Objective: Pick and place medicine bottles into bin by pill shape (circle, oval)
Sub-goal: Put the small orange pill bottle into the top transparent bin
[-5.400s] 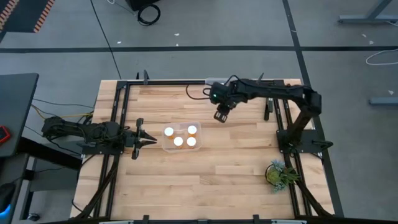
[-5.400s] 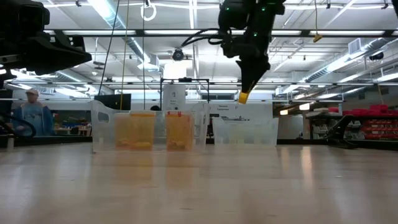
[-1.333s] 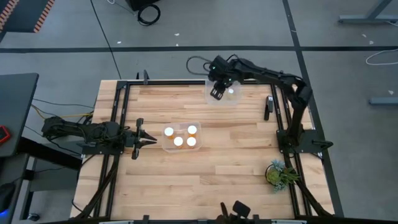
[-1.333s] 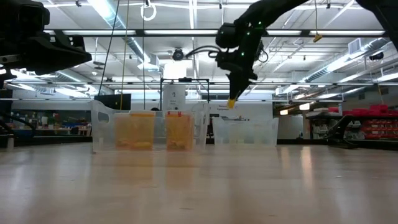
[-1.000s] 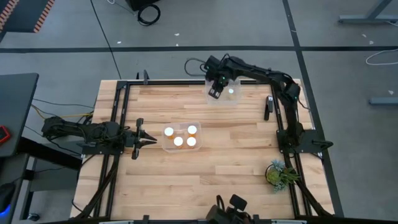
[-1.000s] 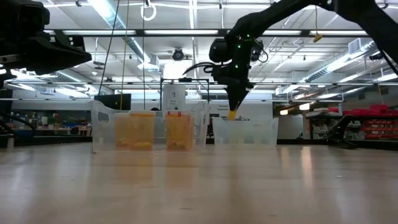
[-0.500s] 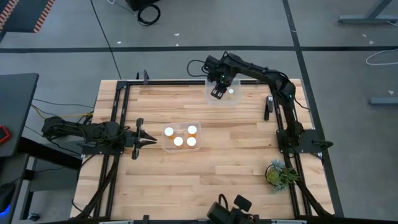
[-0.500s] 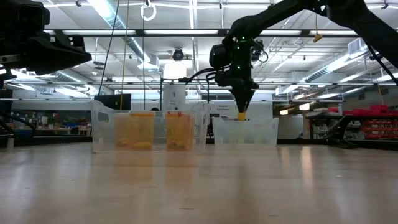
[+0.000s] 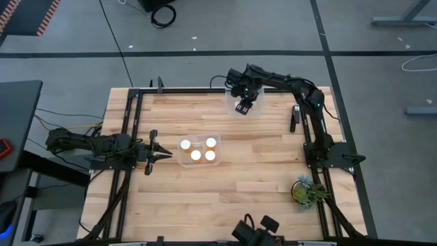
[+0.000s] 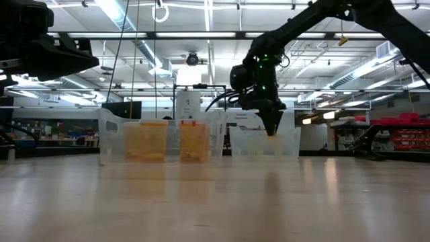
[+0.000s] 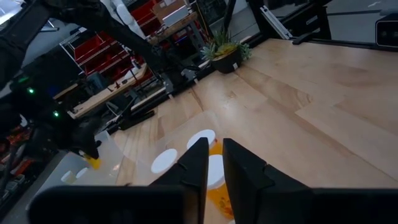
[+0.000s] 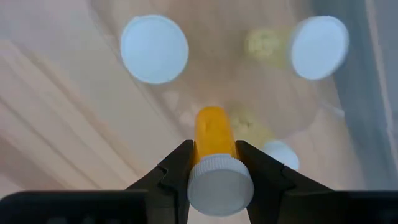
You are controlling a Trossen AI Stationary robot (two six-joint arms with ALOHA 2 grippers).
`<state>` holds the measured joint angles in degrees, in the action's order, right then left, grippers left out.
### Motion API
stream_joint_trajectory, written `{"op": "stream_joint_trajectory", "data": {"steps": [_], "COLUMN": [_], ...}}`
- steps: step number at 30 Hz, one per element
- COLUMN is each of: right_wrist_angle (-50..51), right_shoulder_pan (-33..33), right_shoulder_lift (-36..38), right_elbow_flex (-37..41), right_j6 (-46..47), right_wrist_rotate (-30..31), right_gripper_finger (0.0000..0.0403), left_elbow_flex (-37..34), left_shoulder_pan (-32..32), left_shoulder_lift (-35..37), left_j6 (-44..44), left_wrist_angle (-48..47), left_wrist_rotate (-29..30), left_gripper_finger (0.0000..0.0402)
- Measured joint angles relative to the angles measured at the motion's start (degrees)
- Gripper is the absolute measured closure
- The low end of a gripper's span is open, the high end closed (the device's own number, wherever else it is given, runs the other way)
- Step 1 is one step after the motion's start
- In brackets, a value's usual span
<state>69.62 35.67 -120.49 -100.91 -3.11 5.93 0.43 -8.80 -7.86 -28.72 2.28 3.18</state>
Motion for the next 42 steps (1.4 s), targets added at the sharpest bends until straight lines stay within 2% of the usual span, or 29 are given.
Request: {"op": "stream_joint_trajectory", "data": {"steps": [7,16,25,42], "right_wrist_angle": [-4.64,-4.63,-5.84,-8.68], "right_shoulder_pan": [1.17,0.91,0.33,-0.83], "right_shoulder_lift": [0.02,0.04,0.04,0.05], "right_elbow_flex": [3.55,2.96,2.96,3.05], "right_j6": [-0.57,-1.16,-1.66,-10.59], "right_wrist_rotate": [-0.6,-0.67,-1.32,-1.32], "right_gripper_finger": [0.0281,0.0281,0.0281,0.0281], "left_elbow_flex": [0.0,0.0,0.02,0.02], "left_shoulder_pan": [0.0,0.0,0.0,0.0], "left_shoulder_lift": [-0.01,0.0,-0.02,-0.01], "left_j6": [-0.01,0.01,0.01,0.01], "left_wrist_angle": [0.01,0.01,0.01,0.01], "left_wrist_rotate": [0.0,0.0,0.0,0.0], "left_gripper_finger": [0.0349,0.034,0.035,0.0348]}}
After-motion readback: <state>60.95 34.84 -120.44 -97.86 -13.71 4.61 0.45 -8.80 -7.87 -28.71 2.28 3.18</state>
